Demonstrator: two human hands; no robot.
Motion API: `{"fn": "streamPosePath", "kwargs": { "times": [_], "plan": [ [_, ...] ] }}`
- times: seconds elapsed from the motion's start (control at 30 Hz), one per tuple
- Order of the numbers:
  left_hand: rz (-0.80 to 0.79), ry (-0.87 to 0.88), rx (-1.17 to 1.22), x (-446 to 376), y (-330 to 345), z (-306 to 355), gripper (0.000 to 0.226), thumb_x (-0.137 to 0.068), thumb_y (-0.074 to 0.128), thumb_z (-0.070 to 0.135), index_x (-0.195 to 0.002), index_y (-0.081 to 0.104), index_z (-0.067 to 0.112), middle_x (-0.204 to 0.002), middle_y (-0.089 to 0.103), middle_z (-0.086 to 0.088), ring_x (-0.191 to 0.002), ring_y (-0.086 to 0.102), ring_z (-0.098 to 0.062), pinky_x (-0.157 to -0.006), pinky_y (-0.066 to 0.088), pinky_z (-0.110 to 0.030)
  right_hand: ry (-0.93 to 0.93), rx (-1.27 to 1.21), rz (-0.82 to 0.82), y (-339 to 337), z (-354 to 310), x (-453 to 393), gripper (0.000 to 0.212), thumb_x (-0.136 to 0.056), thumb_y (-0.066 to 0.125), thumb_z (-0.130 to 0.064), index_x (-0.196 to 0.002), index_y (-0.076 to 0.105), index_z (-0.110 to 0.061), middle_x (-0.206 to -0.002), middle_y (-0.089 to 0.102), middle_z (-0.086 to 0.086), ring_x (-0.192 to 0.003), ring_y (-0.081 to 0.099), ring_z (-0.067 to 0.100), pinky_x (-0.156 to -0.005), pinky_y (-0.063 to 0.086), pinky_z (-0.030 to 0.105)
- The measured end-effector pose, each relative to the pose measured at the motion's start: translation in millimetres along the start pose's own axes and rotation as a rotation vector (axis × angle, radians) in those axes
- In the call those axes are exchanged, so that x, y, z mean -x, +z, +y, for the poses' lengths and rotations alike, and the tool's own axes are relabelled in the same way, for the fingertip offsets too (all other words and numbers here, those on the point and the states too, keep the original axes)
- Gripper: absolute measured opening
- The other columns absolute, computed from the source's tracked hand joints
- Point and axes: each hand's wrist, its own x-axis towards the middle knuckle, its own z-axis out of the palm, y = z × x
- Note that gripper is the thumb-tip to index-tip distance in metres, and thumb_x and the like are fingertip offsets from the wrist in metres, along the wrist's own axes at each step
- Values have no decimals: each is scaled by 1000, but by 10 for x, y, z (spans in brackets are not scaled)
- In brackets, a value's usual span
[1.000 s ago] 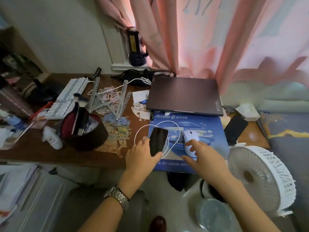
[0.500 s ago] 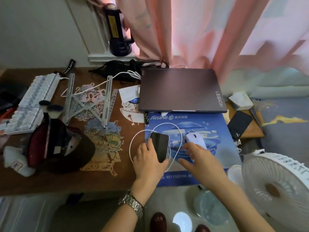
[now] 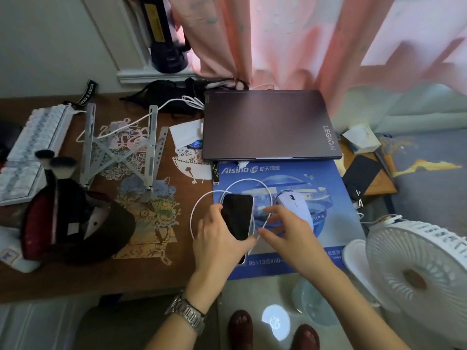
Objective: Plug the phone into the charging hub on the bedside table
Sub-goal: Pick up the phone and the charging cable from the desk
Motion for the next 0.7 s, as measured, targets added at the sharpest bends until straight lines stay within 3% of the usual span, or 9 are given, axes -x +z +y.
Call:
{"fn": "streamPosePath", "kwargs": {
  "times": [0.13, 0.3, 0.43, 0.53, 0.6, 0.7],
  "plan": [
    [14, 53, 76, 100, -102, 135, 75, -57, 68, 64, -111, 32, 26, -107, 58, 1, -102, 55, -21, -65, 44, -30, 34, -283, 25, 9, -89, -1, 37, -83, 68, -20, -117, 53, -29, -104, 57, -10, -89, 65, 10, -74, 51, 21],
    [-5, 84, 149, 195, -175, 299, 77, -51, 70, 58, -111, 35, 24, -109, 59, 3, -107, 54, -22, -79, 50, -41, 88, -454, 56, 15, -100, 37, 42, -82, 65, -8, -117, 53, -27, -116, 53, 1, -88, 69, 25, -75, 57, 43],
    [6, 103, 157, 263, -148, 321, 78, -51, 71, 57, -113, 35, 25, -110, 58, 3, -107, 55, -21, -77, 51, -39, 97, -513, 70, 14, -37, 78, 45, -80, 61, 3, -112, 53, -28, -107, 54, -1, -66, 67, 21, -62, 58, 45],
    [23, 122, 151, 307, -118, 304, 78, -53, 72, 56, -114, 36, 24, -110, 59, 3, -106, 55, -21, -77, 49, -36, 101, -526, 78, 22, 14, 105, 46, -79, 61, 5, -110, 53, -27, -102, 56, -6, -57, 65, 12, -52, 57, 34],
    [22, 141, 151, 323, -99, 290, 78, -54, 72, 57, -114, 37, 25, -112, 59, 3, -107, 54, -21, -77, 48, -34, 108, -526, 87, 23, 50, 116, 44, -80, 62, 5, -110, 54, -27, -102, 57, -4, -58, 65, 11, -51, 56, 30],
    [-7, 183, 163, 322, -92, 278, 81, -54, 71, 61, -119, 36, 26, -118, 58, 4, -111, 54, -19, -81, 44, -29, 139, -569, 86, 8, 102, 126, 42, -81, 63, 4, -110, 54, -25, -102, 59, 8, -69, 65, 25, -58, 58, 38]
  ]
}}
